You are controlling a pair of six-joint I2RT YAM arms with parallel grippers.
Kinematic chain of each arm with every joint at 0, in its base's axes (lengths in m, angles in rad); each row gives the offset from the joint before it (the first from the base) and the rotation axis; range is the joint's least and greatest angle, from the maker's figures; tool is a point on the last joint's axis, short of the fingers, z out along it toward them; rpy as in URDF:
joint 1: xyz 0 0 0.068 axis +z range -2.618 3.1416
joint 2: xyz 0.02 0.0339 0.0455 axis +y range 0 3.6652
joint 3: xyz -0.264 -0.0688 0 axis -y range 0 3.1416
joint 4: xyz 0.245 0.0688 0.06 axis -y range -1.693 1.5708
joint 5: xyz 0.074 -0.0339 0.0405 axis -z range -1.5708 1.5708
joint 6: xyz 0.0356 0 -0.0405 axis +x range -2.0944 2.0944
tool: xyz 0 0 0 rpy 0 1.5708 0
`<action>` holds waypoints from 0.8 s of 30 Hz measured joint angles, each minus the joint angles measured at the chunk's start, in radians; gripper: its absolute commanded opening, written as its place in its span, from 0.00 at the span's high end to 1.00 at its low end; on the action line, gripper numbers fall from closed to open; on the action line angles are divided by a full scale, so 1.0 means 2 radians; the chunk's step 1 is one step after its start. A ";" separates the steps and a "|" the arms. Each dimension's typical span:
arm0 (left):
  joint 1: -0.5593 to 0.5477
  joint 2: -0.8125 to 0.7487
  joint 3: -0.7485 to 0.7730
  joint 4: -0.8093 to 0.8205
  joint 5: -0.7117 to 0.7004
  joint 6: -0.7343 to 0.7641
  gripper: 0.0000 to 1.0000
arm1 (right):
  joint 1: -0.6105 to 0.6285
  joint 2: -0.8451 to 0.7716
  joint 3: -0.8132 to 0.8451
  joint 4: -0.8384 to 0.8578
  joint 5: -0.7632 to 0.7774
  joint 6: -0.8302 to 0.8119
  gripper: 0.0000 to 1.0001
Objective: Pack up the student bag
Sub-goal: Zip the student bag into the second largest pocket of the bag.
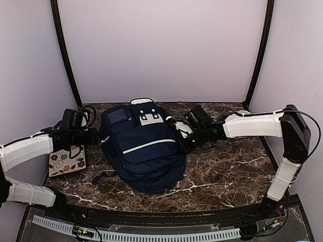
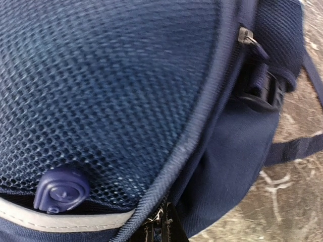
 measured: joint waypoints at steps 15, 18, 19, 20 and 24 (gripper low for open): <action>0.013 0.144 0.014 0.072 0.050 -0.082 0.33 | 0.173 -0.004 0.001 0.036 0.002 0.073 1.00; 0.008 0.095 0.019 0.075 0.024 -0.070 0.23 | 0.173 -0.008 0.001 0.035 0.005 0.081 1.00; 0.005 0.068 0.019 0.073 0.011 -0.063 0.23 | 0.173 -0.010 0.001 0.035 0.006 0.082 1.00; -0.001 0.037 0.019 0.074 0.000 -0.059 0.27 | 0.172 -0.014 0.000 0.035 0.006 0.083 1.00; -0.078 -0.079 0.008 0.122 -0.031 0.020 0.50 | 0.167 -0.024 0.000 0.037 0.010 0.084 1.00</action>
